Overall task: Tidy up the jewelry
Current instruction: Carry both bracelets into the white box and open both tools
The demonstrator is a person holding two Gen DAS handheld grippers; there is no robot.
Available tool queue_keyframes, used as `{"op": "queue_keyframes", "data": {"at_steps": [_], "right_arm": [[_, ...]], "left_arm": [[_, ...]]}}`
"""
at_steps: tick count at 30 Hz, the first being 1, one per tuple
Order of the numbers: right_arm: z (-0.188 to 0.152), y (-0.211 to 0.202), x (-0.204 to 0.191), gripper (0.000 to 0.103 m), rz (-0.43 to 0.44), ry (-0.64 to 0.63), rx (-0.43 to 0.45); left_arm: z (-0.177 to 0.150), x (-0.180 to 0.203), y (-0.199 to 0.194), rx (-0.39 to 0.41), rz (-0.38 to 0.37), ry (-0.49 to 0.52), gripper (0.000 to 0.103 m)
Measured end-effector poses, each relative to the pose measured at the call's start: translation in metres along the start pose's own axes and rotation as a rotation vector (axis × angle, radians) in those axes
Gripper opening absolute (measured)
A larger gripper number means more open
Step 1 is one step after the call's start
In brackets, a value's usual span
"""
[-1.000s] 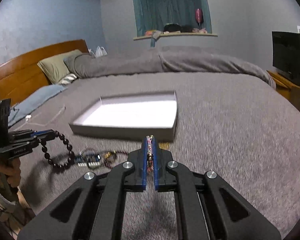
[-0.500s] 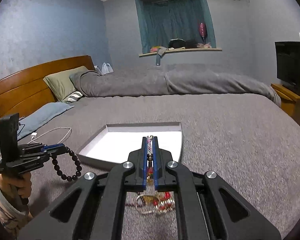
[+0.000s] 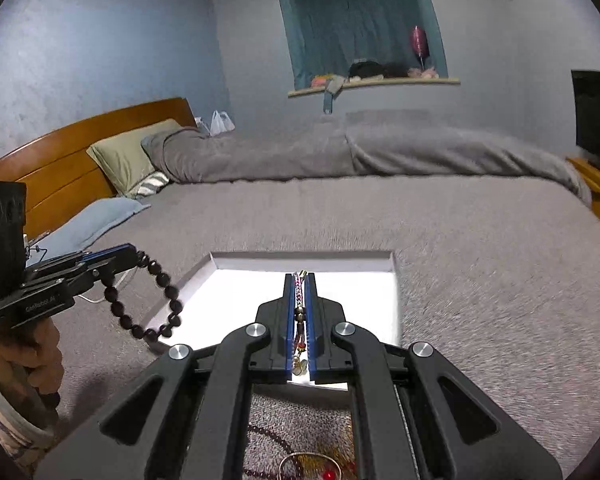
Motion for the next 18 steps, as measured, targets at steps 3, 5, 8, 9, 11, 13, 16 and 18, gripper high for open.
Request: {"op": "queue_keyframes", "data": {"at_steps": [3,5,8,9,11,13,16,18], "right_arm": [[-0.011,0.018,0.006,0.005,-0.005,0.013,-0.046],[-0.021,0.031,0.013,0.005,-0.019,0.02,-0.094],[-0.033,0.04,0.022,0.005,-0.044,0.028,-0.14],[-0.036,0.042,0.026,0.005,-0.055,0.035,-0.15],[-0.04,0.045,0.032,0.005,-0.073,0.042,-0.163],[-0.043,0.045,0.033,0.005,-0.076,0.047,-0.165],[-0.044,0.044,0.032,0.014,-0.086,0.037,-0.157],[-0.044,0.042,0.032,0.033,-0.095,0.03,-0.15]], "left_arm": [[-0.014,-0.007,0.019,-0.043,0.014,-0.013,0.015],[-0.024,-0.014,0.029,-0.071,0.034,-0.017,0.015],[-0.035,-0.027,0.04,-0.119,0.062,-0.05,0.015],[-0.038,-0.032,0.042,-0.133,0.073,-0.059,0.015],[-0.044,-0.041,0.047,-0.169,0.09,-0.09,0.015],[-0.049,-0.049,0.049,-0.19,0.112,-0.108,0.015],[-0.052,-0.054,0.046,-0.19,0.124,-0.121,0.032],[-0.051,-0.055,0.039,-0.182,0.135,-0.12,0.043]]}}
Point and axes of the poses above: each gripper's, at about its wrist camera, not at the fingertips, and y roughly the way its jaws point, x to its right, z to its top, the point moved 2 cm from there along y, roughly the way its jaws point, and after that the axes turned 9 degrees about x, right-handed, at the moved point
